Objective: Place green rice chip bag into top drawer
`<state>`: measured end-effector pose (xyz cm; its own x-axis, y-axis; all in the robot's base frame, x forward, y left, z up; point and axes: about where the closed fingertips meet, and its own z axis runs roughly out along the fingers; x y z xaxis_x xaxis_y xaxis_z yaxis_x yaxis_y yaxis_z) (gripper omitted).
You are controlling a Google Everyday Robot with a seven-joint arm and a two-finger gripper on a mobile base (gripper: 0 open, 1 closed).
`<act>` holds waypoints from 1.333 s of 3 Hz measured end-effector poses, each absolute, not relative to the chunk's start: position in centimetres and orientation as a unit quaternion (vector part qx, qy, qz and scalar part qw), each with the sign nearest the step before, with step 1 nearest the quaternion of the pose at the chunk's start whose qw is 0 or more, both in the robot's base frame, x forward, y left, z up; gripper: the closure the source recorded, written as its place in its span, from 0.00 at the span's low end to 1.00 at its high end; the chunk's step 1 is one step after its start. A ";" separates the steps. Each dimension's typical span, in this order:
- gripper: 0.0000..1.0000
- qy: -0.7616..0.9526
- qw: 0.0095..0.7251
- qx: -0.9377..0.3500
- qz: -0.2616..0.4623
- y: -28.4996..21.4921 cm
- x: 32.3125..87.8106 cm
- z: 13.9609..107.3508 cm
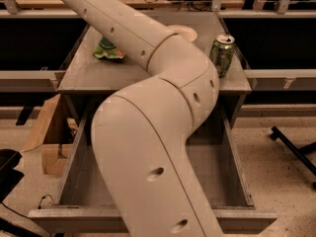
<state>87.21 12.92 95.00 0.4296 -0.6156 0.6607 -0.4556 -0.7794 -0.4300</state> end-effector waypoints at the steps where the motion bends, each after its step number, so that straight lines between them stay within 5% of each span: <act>1: 0.13 0.301 0.075 -0.865 -0.395 14.3 87.4 90.6; 4: 0.98 0.299 0.073 -0.867 -0.392 14.4 87.4 90.1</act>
Offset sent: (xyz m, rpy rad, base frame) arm 0.0018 0.0117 -0.0388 -0.0282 0.0740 0.0318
